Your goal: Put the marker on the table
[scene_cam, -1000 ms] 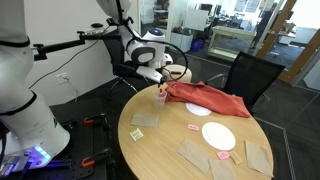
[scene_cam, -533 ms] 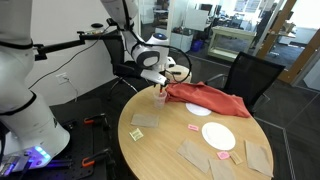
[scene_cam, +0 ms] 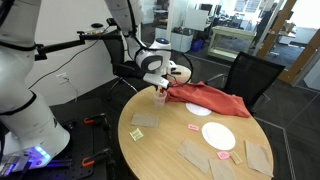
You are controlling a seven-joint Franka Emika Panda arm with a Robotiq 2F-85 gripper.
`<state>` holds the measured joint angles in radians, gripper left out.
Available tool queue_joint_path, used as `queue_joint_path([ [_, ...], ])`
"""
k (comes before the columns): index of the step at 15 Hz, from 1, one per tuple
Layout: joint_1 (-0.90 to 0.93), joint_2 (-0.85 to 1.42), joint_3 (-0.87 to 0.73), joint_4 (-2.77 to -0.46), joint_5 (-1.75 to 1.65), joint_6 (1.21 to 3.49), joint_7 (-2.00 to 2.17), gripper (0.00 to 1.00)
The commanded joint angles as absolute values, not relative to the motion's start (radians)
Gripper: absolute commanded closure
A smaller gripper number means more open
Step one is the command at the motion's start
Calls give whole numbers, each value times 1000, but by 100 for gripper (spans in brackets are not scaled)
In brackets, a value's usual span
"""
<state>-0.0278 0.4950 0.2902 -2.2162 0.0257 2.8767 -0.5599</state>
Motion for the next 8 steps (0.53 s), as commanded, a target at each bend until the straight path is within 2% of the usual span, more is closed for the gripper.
queue_joint_path([
  [1,-10,535,271,-2180,-30,2896,-503,57],
  [8,4,592,267,-2126,-76,2894,-462,59],
])
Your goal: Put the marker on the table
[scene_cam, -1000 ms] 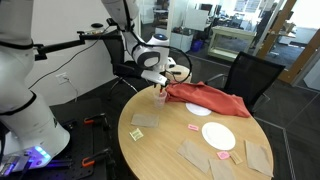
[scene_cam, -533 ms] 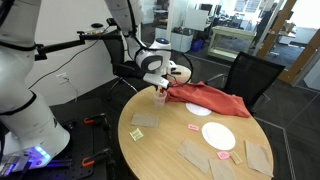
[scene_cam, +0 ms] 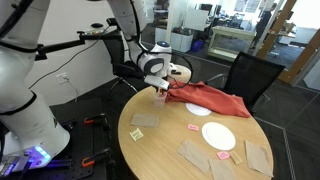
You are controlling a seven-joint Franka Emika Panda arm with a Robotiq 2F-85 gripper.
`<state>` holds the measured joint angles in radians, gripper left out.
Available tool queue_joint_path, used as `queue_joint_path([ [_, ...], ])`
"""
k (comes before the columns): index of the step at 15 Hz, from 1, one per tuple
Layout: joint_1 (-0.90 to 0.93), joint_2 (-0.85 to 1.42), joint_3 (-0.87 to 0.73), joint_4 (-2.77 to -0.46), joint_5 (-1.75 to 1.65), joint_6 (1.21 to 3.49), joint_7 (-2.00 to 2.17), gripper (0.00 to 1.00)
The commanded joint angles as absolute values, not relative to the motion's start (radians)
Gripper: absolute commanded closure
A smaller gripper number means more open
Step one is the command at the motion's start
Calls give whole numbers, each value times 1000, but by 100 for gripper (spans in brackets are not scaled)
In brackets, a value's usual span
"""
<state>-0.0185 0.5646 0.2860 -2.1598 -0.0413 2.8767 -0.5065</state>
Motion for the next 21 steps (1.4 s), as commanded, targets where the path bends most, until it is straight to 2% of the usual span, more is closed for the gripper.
queue_joint_path([
  [1,6,599,267,-2120,-79,2895,-460,59],
  [17,16,678,269,-2046,-107,2932,-458,59],
  [18,16,681,269,-2043,-108,2935,-458,65],
  [20,17,685,269,-2041,-109,2940,-457,90],
  [21,17,685,269,-2041,-110,2942,-457,91],
])
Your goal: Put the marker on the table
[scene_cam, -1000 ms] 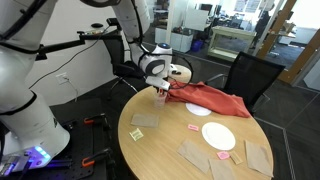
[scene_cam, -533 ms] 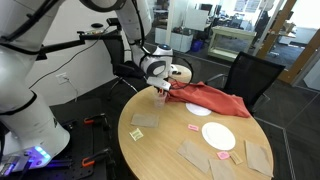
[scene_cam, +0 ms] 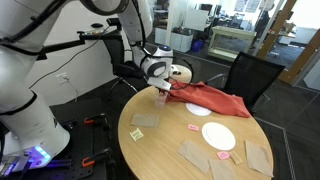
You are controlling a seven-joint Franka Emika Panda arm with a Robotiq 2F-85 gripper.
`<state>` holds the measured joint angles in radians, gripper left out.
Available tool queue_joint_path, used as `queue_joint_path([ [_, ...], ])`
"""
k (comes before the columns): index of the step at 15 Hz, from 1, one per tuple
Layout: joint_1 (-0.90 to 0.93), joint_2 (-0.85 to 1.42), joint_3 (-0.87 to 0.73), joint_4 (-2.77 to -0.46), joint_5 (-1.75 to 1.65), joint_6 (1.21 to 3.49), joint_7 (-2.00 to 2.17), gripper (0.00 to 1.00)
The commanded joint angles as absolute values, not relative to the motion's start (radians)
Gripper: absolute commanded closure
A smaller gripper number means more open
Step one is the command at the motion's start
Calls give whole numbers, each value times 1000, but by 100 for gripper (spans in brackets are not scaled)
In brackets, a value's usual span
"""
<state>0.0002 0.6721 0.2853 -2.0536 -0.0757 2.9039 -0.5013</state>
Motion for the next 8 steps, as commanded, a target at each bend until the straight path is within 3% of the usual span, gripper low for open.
queue_joint_path([
  [1,19,681,268,-2045,-112,2944,-455,98],
  [8,45,616,250,-2126,-140,3023,-398,95],
])
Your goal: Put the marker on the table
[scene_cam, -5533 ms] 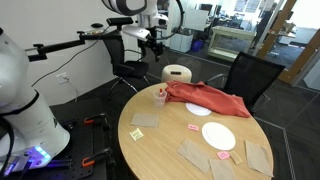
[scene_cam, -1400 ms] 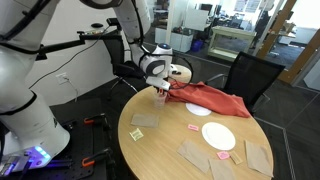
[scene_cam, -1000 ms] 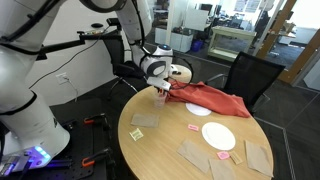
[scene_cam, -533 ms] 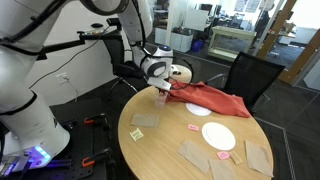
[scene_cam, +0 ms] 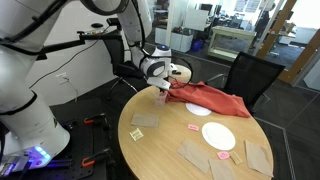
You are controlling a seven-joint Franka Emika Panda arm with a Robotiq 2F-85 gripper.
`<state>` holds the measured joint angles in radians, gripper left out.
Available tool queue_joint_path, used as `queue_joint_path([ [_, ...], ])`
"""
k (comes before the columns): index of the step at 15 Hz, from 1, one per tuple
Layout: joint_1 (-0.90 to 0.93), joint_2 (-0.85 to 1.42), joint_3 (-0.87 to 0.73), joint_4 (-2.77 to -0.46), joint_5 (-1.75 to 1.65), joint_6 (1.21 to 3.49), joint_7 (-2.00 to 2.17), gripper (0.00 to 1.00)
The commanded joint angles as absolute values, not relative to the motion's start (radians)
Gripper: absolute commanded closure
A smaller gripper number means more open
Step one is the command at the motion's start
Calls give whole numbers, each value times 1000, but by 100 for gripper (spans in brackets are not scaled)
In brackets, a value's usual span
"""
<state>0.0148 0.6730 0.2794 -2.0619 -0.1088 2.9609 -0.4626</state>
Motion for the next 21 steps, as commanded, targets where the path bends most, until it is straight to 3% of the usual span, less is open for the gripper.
queue_joint_path([
  [1,47,607,249,-2139,-144,3041,-387,95],
  [11,39,379,253,-2344,-134,3167,-268,95],
  [17,-144,194,466,-2450,1,3142,-268,95],
  [21,-150,73,439,-2497,55,3140,-234,95],
])
